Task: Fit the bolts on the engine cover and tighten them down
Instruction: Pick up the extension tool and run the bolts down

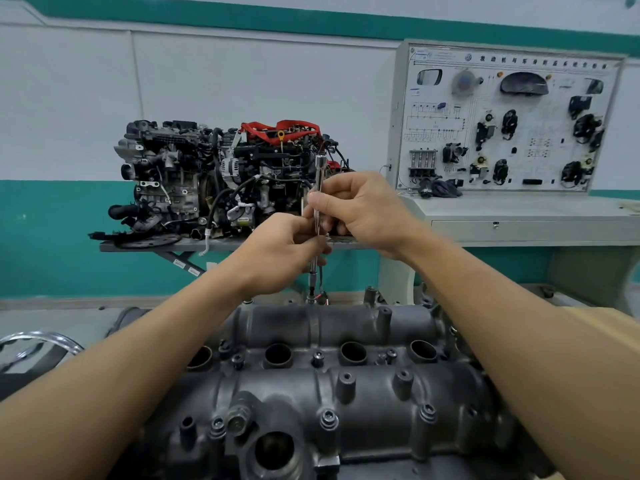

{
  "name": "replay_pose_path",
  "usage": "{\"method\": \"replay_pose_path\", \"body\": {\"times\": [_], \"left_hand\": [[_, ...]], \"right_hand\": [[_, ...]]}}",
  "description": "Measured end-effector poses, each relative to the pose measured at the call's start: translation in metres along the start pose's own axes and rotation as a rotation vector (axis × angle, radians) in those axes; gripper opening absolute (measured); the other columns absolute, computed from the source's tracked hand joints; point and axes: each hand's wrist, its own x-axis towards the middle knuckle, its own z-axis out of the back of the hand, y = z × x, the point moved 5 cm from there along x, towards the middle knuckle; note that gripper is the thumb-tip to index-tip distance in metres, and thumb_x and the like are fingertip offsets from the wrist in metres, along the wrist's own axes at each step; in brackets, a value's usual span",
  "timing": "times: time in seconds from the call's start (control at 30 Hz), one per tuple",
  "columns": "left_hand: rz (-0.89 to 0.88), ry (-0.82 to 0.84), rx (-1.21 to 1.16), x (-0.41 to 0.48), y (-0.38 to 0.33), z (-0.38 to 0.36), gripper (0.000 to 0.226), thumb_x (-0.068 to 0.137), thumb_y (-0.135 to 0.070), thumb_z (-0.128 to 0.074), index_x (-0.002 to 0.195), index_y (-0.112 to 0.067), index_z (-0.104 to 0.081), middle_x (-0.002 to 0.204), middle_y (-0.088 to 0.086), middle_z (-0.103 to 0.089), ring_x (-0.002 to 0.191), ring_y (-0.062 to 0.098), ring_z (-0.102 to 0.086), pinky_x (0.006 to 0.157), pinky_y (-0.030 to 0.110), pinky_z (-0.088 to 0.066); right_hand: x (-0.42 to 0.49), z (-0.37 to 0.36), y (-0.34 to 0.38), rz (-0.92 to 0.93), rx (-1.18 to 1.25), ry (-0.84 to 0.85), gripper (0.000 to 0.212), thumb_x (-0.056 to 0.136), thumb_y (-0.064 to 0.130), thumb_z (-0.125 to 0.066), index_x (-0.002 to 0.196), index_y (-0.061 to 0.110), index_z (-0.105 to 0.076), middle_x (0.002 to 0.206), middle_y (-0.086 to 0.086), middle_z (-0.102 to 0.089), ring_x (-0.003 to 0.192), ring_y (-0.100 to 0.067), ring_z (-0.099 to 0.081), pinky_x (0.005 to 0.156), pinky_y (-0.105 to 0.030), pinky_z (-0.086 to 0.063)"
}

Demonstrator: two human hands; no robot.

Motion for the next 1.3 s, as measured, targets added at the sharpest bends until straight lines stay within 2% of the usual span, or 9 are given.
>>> {"method": "replay_pose_path", "body": {"times": [0.13, 0.3, 0.43, 0.63, 0.83, 1.0, 1.07, 1.2, 1.3], "left_hand": [[-0.053, -0.157, 0.178, -0.003, 0.000, 0.003, 0.023, 0.089, -0.028, -0.075, 0.081, -0.007, -0.074, 0.071, 0.009, -0.074, 0.063, 0.016, -0.067, 0.063, 0.035, -0.056], [0.004, -0.076, 0.034, 0.000, 0.002, 0.002, 0.012, 0.096, -0.008, -0.063, 0.094, -0.003, -0.073, 0.085, 0.009, -0.077, 0.082, 0.026, -0.075, 0.080, 0.042, -0.062], [0.009, -0.023, 0.026, -0.001, 0.001, 0.000, 0.015, 0.098, -0.009, -0.059, 0.098, -0.001, -0.072, 0.093, 0.013, -0.076, 0.085, 0.019, -0.075, 0.084, 0.042, -0.060], [-0.021, -0.206, 0.089, -0.003, 0.001, 0.008, 0.018, 0.082, -0.026, -0.082, 0.078, -0.010, -0.075, 0.066, 0.003, -0.075, 0.062, 0.017, -0.073, 0.059, 0.031, -0.058], [0.000, -0.086, 0.111, 0.001, 0.002, 0.007, 0.013, 0.095, -0.010, -0.066, 0.088, -0.003, -0.074, 0.084, 0.013, -0.077, 0.083, 0.031, -0.074, 0.082, 0.047, -0.060], [-0.038, -0.116, 0.088, -0.003, -0.002, 0.006, 0.008, 0.087, -0.020, -0.077, 0.083, -0.013, -0.077, 0.066, -0.007, -0.075, 0.059, 0.000, -0.068, 0.058, 0.013, -0.051], [-0.036, -0.177, 0.106, -0.003, -0.001, 0.009, 0.014, 0.084, -0.022, -0.080, 0.079, -0.010, -0.076, 0.065, -0.001, -0.075, 0.058, 0.008, -0.070, 0.056, 0.019, -0.054], [-0.015, -0.103, 0.118, -0.001, 0.000, 0.007, 0.009, 0.092, -0.012, -0.070, 0.088, -0.006, -0.075, 0.078, 0.008, -0.077, 0.075, 0.026, -0.075, 0.076, 0.042, -0.062], [0.003, -0.038, 0.087, -0.001, 0.000, 0.004, 0.014, 0.096, -0.006, -0.061, 0.093, -0.007, -0.074, 0.087, 0.003, -0.078, 0.083, 0.020, -0.075, 0.085, 0.043, -0.061]], "right_hand": [[0.001, 0.007, -0.006, 0.005, -0.077, -0.148, 0.025, 0.080, 0.023, -0.083, 0.073, 0.013, -0.062, 0.065, -0.003, -0.061, 0.055, -0.010, -0.051, 0.053, -0.021, -0.044], [-0.001, -0.003, -0.001, -0.049, 0.042, 0.067, 0.005, 0.094, 0.009, -0.066, 0.096, 0.008, -0.070, 0.086, -0.005, -0.074, 0.054, -0.008, -0.054, 0.050, -0.013, -0.044], [-0.003, -0.003, 0.002, -0.046, 0.061, 0.100, 0.009, 0.094, -0.001, -0.061, 0.093, 0.002, -0.069, 0.080, -0.006, -0.073, 0.054, -0.007, -0.055, 0.051, -0.013, -0.044], [-0.002, 0.005, -0.002, -0.007, -0.112, -0.089, 0.029, 0.079, 0.021, -0.084, 0.068, 0.016, -0.057, 0.057, 0.008, -0.054, 0.051, -0.005, -0.046, 0.053, -0.017, -0.041], [-0.003, 0.000, 0.003, -0.075, 0.060, 0.096, 0.007, 0.094, 0.004, -0.064, 0.096, 0.006, -0.070, 0.083, -0.003, -0.075, 0.056, -0.005, -0.058, 0.051, -0.011, -0.044], [-0.002, 0.007, 0.000, -0.029, -0.049, -0.070, 0.020, 0.081, 0.012, -0.081, 0.071, 0.014, -0.064, 0.063, 0.003, -0.067, 0.053, -0.005, -0.056, 0.053, -0.015, -0.044], [-0.002, 0.009, -0.003, -0.022, -0.086, -0.133, 0.028, 0.076, 0.019, -0.086, 0.067, 0.014, -0.060, 0.062, 0.002, -0.060, 0.055, -0.008, -0.051, 0.056, -0.020, -0.044], [-0.001, 0.004, -0.002, -0.092, 0.015, -0.013, 0.016, 0.086, 0.016, -0.077, 0.097, 0.008, -0.069, 0.077, -0.001, -0.074, 0.058, -0.008, -0.059, 0.051, -0.015, -0.045], [-0.001, 0.003, 0.001, -0.105, 0.023, 0.082, 0.009, 0.095, 0.008, -0.063, 0.097, 0.013, -0.070, 0.088, -0.002, -0.078, 0.061, -0.008, -0.062, 0.052, -0.016, -0.045]]}}
